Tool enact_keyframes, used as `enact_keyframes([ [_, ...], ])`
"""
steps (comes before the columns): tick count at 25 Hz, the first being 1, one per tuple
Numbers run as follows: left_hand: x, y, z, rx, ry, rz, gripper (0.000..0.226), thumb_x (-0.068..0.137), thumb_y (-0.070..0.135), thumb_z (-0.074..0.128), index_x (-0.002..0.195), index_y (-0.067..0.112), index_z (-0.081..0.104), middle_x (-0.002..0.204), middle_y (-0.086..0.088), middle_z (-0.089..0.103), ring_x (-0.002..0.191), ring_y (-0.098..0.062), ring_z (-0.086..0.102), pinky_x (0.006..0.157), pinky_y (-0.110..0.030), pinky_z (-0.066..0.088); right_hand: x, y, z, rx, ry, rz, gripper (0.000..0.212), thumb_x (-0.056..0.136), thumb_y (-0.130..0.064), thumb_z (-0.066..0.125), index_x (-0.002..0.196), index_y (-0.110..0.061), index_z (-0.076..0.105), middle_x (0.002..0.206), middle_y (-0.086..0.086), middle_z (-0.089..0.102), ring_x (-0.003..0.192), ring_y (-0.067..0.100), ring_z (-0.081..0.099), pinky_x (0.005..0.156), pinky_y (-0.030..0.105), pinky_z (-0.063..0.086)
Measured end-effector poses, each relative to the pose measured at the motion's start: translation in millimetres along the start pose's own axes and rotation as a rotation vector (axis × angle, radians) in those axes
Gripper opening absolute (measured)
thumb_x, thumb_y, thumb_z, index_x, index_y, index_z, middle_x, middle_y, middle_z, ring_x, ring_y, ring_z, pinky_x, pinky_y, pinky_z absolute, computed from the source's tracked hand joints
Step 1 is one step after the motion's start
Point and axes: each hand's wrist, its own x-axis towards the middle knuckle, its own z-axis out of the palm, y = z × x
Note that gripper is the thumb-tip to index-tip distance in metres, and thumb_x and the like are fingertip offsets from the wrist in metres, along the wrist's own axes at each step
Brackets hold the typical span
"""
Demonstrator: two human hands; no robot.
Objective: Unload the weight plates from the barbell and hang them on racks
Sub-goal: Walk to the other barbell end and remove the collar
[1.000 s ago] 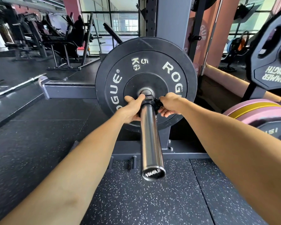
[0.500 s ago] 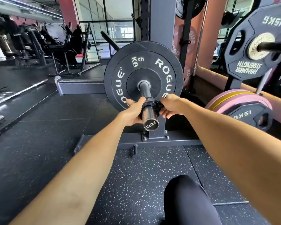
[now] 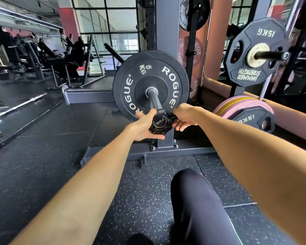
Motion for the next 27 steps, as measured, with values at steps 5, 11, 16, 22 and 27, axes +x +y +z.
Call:
enact_keyframes([
  [5, -17.8, 0.4, -6.2, 0.028, -0.079, -0.053, 0.074, 0.099, 0.039, 0.052, 0.147, 0.026, -0.003, 0.151, -0.007, 0.022, 0.104, -0.042, 0.067, 0.069, -0.047, 0.061, -20.6, -1.6, -1.2, -0.021, -0.02, 0.01, 0.048, 0.104, -0.02, 0.019, 0.078, -0.002, 0.055, 0.068, 0.012, 0.055, 0.056, 0.022, 0.054, 0.055, 0.032, 0.05],
  [11, -36.8, 36.8, -35.9, 0.127, -0.104, -0.022, 0.091, 0.085, 0.05, 0.07, 0.149, 0.029, 0.009, 0.139, -0.022, 0.048, 0.097, -0.039, 0.071, 0.077, -0.047, 0.06, -28.8, -34.0, 1.2, -0.011, -0.005, -0.108, 0.037, 0.103, -0.016, 0.025, 0.076, -0.007, 0.048, 0.059, 0.006, 0.045, 0.048, 0.018, 0.041, 0.046, 0.028, 0.038],
  [16, -44.5, 68.0, -83.4, 0.159, 0.045, 0.176, 0.069, 0.086, 0.035, 0.075, 0.126, 0.023, 0.02, 0.127, -0.016, 0.051, 0.104, -0.03, 0.07, 0.083, -0.05, 0.059, -8.6, -87.7, 15.3, 0.037, -0.041, -0.261, 0.035, 0.106, -0.021, 0.034, 0.079, -0.004, 0.048, 0.062, 0.008, 0.046, 0.048, 0.019, 0.042, 0.046, 0.028, 0.037],
  [22, -23.6, 112.6, -162.1, 0.281, 0.23, 0.306, 0.077, 0.08, 0.023, 0.082, 0.128, 0.027, 0.022, 0.125, -0.006, 0.054, 0.109, -0.022, 0.065, 0.09, -0.046, 0.058, 61.3, -157.6, 32.5, 0.119, -0.094, -0.408, 0.025, 0.104, -0.021, 0.044, 0.104, 0.002, 0.053, 0.08, 0.02, 0.063, 0.046, 0.019, 0.059, 0.047, 0.029, 0.055],
  [27, 23.9, 148.6, -230.8, 0.462, 0.374, 0.344, 0.089, 0.069, 0.027, 0.09, 0.141, 0.022, 0.039, 0.147, 0.002, 0.045, 0.126, -0.015, 0.051, 0.094, -0.034, 0.054, 133.1, -221.0, 48.5, 0.014, 0.007, -0.446, 0.047, 0.099, -0.032, 0.053, 0.137, -0.003, 0.048, 0.081, 0.019, 0.067, 0.06, 0.029, 0.07, 0.061, 0.033, 0.06],
])
